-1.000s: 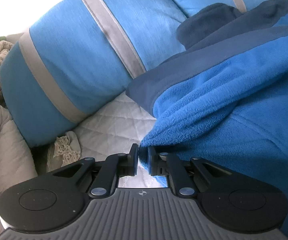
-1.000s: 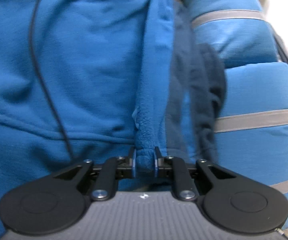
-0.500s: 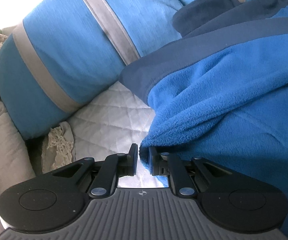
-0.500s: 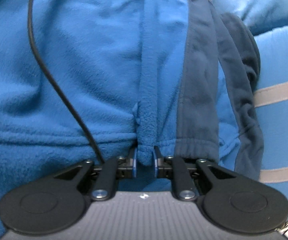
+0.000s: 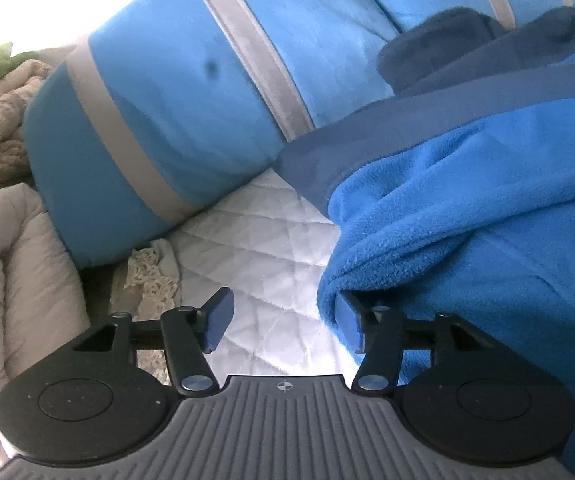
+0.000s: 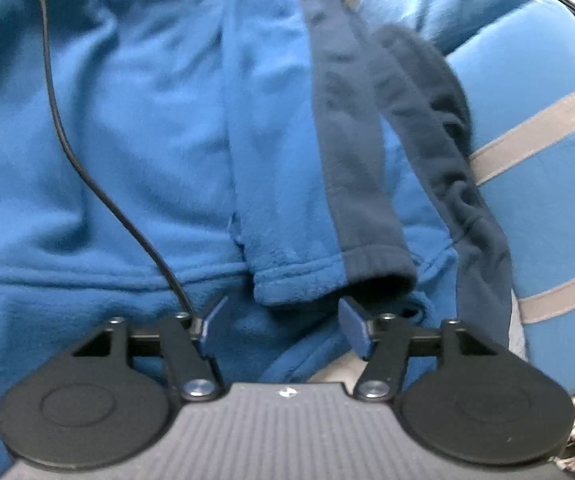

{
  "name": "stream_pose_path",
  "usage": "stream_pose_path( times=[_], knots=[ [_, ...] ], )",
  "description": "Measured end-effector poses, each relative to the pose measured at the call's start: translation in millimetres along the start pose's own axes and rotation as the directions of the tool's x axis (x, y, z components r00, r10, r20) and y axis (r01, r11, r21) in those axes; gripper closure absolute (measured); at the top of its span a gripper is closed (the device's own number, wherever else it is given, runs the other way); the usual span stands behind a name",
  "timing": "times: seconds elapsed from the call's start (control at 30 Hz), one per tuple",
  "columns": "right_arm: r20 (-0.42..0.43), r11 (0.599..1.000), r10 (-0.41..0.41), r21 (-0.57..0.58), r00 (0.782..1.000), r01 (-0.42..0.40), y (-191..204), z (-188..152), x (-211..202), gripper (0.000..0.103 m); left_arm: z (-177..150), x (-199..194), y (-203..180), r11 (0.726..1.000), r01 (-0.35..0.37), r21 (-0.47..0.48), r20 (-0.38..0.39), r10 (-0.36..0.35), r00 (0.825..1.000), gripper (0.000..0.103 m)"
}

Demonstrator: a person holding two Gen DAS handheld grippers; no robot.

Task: Fold clothes

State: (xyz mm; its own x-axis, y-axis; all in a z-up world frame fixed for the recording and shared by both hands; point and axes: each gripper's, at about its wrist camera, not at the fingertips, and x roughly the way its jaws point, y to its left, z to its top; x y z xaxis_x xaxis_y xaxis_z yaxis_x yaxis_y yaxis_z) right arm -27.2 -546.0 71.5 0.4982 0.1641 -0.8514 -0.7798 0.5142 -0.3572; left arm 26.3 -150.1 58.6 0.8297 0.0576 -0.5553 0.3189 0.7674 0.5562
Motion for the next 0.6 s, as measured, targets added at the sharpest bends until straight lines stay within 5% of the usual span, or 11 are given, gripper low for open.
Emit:
stream_pose_path(
  times=[0.13, 0.23, 0.37, 0.6],
  knots=[
    [0.107, 0.965, 0.051, 0.252, 0.993, -0.076, -38, -2, -18, 0.03, -8, -12, 4, 0.999, 0.005, -0.032, 0.018, -0.005, 1.0, 0.04],
    [0.142, 0.91, 0.001, 0.409, 0.99, -0.059, -61, 0, -15, 0.032, -10, -16, 10, 0.998, 0.006, -0.058, 0.015, -0.006, 1.0, 0.04],
    [0.125, 0.866, -0.059, 0.5, 0.99, -0.011, -81, 2, 5, 0.036, -10, -20, 20, 0.993, 0.012, -0.119, 0.011, -0.011, 1.0, 0.04],
    [0.003, 0.865, -0.098, 0.495, 0.995, 0.084, -88, -3, 59, 0.056, -11, -25, 22, 0.991, 0.029, -0.129, 0.02, -0.027, 0.999, 0.04]
  ],
)
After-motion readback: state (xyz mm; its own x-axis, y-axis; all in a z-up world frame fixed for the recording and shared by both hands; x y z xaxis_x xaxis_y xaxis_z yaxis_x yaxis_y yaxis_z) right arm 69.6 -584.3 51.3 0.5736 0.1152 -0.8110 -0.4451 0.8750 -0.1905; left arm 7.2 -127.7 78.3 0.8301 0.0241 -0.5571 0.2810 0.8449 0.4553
